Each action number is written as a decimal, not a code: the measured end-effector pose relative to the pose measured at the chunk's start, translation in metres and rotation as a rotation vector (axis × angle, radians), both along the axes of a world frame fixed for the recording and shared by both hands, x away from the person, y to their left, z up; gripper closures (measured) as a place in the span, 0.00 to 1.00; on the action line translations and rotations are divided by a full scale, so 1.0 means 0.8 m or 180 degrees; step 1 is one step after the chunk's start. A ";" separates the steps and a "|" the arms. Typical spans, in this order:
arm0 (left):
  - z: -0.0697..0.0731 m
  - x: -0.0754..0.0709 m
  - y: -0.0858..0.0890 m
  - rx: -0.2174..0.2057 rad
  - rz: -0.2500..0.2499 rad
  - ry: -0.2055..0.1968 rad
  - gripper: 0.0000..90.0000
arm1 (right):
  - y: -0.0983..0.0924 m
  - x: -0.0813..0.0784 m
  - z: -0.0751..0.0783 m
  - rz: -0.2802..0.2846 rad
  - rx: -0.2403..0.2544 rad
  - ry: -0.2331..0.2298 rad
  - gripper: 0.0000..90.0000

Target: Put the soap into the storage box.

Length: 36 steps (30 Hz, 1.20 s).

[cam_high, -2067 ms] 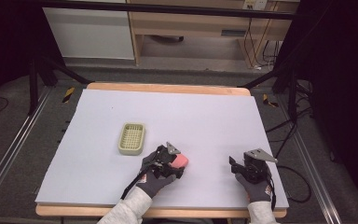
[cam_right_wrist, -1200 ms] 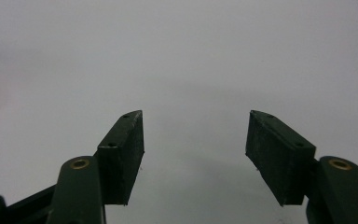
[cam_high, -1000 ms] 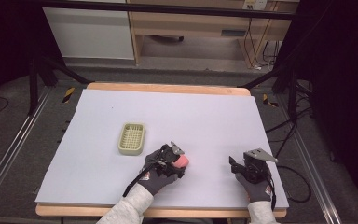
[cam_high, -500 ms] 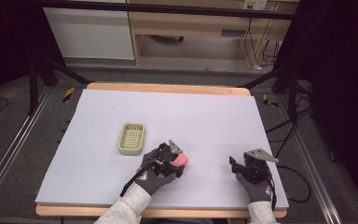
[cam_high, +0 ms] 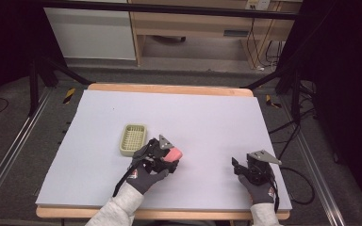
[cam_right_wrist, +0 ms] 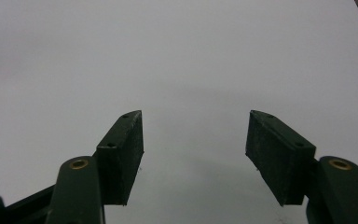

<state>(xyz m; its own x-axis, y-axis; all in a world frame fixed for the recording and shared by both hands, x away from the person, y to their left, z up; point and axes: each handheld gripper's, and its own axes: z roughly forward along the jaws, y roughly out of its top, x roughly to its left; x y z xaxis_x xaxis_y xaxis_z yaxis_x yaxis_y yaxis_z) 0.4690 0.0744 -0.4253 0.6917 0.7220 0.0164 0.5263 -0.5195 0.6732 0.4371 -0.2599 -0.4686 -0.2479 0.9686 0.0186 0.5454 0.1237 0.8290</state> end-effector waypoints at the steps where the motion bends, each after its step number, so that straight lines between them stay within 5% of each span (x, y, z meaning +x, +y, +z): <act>1: 0.002 0.000 0.003 0.0001 0.0013 -0.0012 0.41 | 0.000 0.000 0.000 0.0001 0.0005 0.0001 0.41; 36: 0.048 0.021 0.080 -0.0191 0.0517 -0.0206 0.41 | 0.002 -0.001 0.000 0.0019 0.0000 -0.0046 0.39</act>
<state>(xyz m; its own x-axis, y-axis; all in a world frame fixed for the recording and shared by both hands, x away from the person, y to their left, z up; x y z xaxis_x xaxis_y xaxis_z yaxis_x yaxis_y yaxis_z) 0.4856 0.1381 -0.3871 0.5649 0.8251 0.0107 0.5544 -0.3892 0.7356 0.4365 -0.2585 -0.4685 -0.2540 0.9671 0.0149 0.5325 0.1270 0.8368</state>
